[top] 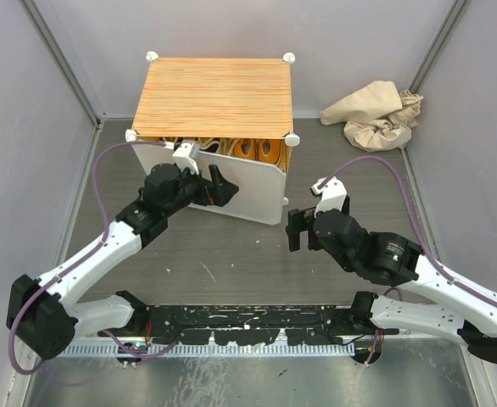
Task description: Place and organize the shoes in the shoe cabinet
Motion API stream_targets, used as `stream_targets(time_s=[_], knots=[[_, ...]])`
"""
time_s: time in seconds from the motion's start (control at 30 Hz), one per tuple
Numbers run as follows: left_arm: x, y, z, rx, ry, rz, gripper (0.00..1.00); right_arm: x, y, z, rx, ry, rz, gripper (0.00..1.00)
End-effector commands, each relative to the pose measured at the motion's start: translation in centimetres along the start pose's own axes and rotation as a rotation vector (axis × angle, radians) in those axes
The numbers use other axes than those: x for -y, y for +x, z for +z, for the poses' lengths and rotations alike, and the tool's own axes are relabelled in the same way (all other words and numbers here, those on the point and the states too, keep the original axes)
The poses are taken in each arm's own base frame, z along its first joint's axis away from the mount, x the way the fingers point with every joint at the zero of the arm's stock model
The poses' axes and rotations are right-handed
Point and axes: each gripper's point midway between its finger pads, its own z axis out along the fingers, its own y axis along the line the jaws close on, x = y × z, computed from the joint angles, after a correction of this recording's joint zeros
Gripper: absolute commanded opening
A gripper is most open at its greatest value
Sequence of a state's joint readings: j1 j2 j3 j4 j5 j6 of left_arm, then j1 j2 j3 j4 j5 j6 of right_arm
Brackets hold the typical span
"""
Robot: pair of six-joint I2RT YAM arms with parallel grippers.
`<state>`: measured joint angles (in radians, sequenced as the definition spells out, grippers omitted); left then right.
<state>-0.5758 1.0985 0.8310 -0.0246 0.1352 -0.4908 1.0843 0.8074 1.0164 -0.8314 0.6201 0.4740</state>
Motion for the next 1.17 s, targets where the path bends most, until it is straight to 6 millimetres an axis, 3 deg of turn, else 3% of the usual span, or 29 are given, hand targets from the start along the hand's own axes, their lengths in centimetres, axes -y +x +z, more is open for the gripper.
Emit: stream_targets(time_s=[0.0,0.13,0.2,0.37,0.5,0.6,0.93,1.13], knots=[[1.9,-6.3,2.1,0.187,0.026,0.02,0.97,-1.8,0.0,1.1,-0.018,-0.031,0.018,1.0],[0.7,-7.0,3.7,0.195,-0.042,0.025,0.99,-2.8,-0.2,1.5,-0.017,-0.065,0.02,1.0],[0.0,-5.9,4.9,0.151,-0.061,0.024,0.98,-3.2,-0.4,1.5,-0.008,-0.089,0.026,1.0],[1.3,-3.9,4.2,0.071,-0.009,0.047,0.98,-4.2,-0.6,1.4,0.008,-0.143,0.043,1.0],[3.2,-2.0,1.0,-0.004,0.041,0.084,0.98,-4.7,-0.1,2.2,-0.007,-0.141,0.045,1.0],[3.2,0.2,-1.8,-0.072,0.045,0.087,0.98,-4.7,0.2,3.2,-0.021,-0.097,0.056,1.0],[-1.6,4.4,-11.4,-0.127,-0.148,0.105,0.98,-4.7,0.5,5.7,-0.018,0.009,0.03,1.0],[-2.6,5.2,-14.1,-0.146,-0.197,0.118,0.98,-5.4,-0.2,6.4,-0.021,0.004,-0.015,1.0]])
